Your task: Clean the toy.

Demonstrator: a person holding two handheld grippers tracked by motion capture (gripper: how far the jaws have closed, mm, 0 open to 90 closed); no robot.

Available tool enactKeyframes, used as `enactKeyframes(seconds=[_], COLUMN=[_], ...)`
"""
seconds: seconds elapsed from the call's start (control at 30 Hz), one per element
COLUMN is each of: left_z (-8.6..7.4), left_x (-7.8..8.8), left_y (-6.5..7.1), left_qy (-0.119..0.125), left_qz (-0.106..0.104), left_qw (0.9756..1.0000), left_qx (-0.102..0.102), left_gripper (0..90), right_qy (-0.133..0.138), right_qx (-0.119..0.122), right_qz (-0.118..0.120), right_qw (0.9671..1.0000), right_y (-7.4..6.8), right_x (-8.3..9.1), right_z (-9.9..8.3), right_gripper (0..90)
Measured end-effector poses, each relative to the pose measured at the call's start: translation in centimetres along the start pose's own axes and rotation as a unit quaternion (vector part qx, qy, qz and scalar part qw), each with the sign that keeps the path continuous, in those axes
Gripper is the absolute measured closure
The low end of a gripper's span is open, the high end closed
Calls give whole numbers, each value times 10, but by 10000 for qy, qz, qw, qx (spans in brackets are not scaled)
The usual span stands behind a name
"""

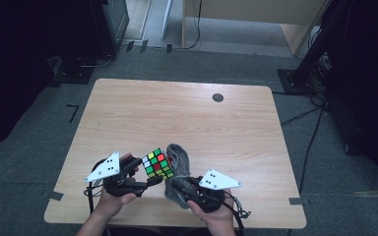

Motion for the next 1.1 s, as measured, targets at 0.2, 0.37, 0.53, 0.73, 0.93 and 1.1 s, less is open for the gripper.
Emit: enactKeyframes(seconds=[0.2,0.37,0.53,0.73,0.93,1.1], left_z=[-3,-3,-2,-5,-3,-3], left_x=[-8,-1,-2,-6,0,-3], left_y=[5,-3,-2,1,-4,-1], left_qy=[-134,-114,-76,-175,-97,-78], left_qz=[64,208,165,149,173,50], left_qw=[9998,9996,9998,9997,9998,9999], left_qx=[-135,-128,-75,-124,-86,-52], left_gripper=[341,341,341,341,341,341], right_qy=[-375,-322,187,-274,107,257], right_qx=[541,460,-154,334,-40,-72], right_qz=[261,14,-219,227,-369,-402], right_qw=[9975,9984,9995,9988,9993,9988], right_y=[-30,-17,4,-25,4,7], right_x=[-22,-16,1,-19,0,3], right_z=[-15,-12,-1,-13,-1,1], right_gripper=[717,718,722,718,718,714])
Point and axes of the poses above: each handheld gripper's, and its own axes: x roughly backward along the jaws, z roughly out of its top, y roughly to its right, the point moved 10 cm from there along -x, roughly forward along the jaws, and after that the axes turned 7 degrees about -y, right-handed, at the moved point
